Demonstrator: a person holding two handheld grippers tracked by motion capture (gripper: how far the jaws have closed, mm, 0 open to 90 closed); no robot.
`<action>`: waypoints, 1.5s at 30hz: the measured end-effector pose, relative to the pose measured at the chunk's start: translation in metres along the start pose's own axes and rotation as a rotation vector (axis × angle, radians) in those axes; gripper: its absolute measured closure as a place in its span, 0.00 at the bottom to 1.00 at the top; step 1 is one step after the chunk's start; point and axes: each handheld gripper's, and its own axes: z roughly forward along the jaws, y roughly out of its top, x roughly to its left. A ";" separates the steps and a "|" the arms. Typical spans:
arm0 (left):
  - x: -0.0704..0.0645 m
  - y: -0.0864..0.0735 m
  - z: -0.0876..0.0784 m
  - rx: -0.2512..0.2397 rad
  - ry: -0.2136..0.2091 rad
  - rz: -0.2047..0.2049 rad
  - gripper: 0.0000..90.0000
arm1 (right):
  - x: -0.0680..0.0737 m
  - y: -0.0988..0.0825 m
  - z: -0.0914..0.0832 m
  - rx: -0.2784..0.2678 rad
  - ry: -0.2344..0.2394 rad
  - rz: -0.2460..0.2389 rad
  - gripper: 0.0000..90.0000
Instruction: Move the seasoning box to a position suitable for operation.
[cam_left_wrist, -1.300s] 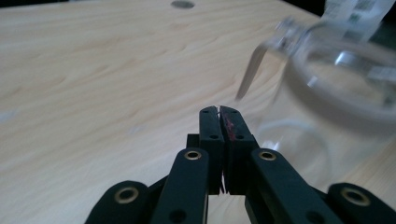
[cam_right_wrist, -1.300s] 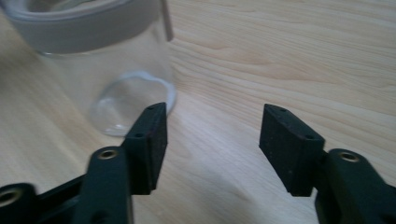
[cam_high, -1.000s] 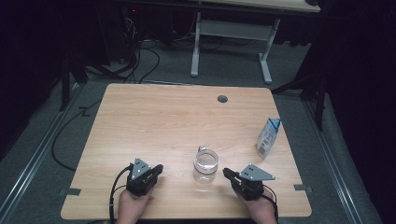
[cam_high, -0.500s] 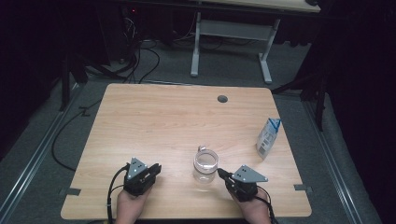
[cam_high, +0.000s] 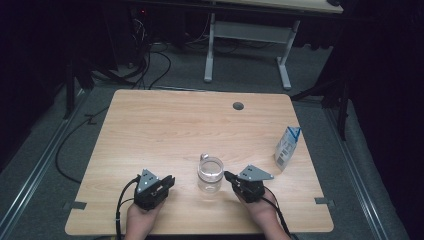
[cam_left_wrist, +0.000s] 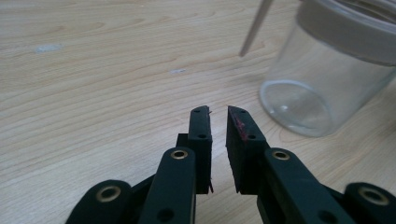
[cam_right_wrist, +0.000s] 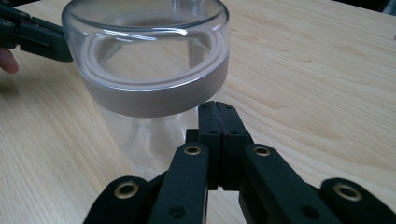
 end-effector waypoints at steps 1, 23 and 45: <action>0.000 0.000 0.000 0.000 0.000 0.000 0.89 | 0.000 0.000 0.000 0.000 0.000 0.000 1.00; -0.026 0.029 0.015 -0.094 -0.042 0.012 1.00 | -0.022 -0.036 -0.036 0.009 -0.060 0.045 0.95; -0.060 0.028 0.016 -0.111 -0.139 0.054 1.00 | -0.031 -0.044 -0.041 0.021 -0.078 0.068 0.93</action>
